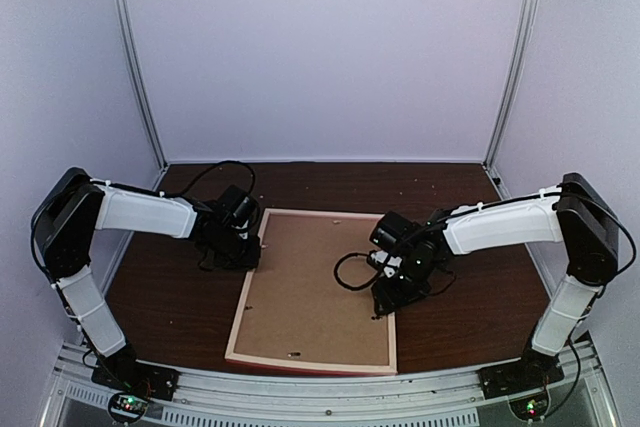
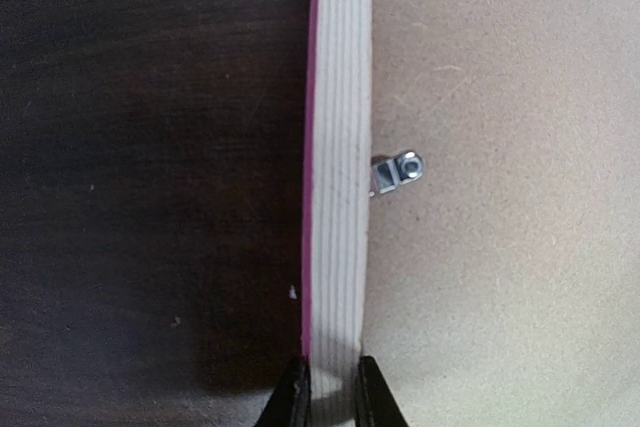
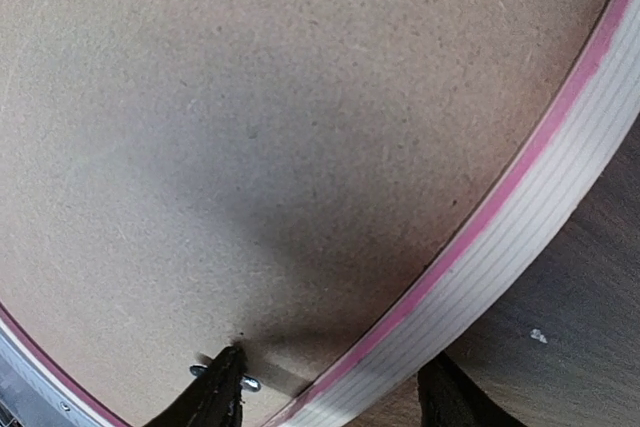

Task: Put the photo into the frame
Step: Press the fastener onto the backboard.

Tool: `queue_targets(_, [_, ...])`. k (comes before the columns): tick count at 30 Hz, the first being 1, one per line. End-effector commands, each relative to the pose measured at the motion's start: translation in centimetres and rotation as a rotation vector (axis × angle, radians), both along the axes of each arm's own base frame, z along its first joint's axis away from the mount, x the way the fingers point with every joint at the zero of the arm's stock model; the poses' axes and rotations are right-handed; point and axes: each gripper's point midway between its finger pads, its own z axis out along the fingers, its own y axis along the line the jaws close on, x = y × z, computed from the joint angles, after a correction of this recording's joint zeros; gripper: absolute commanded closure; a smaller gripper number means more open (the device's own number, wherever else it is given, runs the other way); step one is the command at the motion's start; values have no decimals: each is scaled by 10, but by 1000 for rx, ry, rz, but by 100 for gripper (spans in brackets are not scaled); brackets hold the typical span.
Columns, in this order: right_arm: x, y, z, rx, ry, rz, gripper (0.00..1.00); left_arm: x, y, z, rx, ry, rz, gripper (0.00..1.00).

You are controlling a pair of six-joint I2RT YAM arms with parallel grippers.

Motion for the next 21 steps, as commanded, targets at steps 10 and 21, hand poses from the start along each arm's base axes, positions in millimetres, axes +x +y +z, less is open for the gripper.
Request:
queue_targets(10, [-16, 9, -4, 11, 36, 44, 40, -6, 5, -20, 5, 39, 37, 100])
queue_targets(21, [-27, 4, -4, 0, 55, 74, 40, -5, 5, -19, 2, 32, 39, 100])
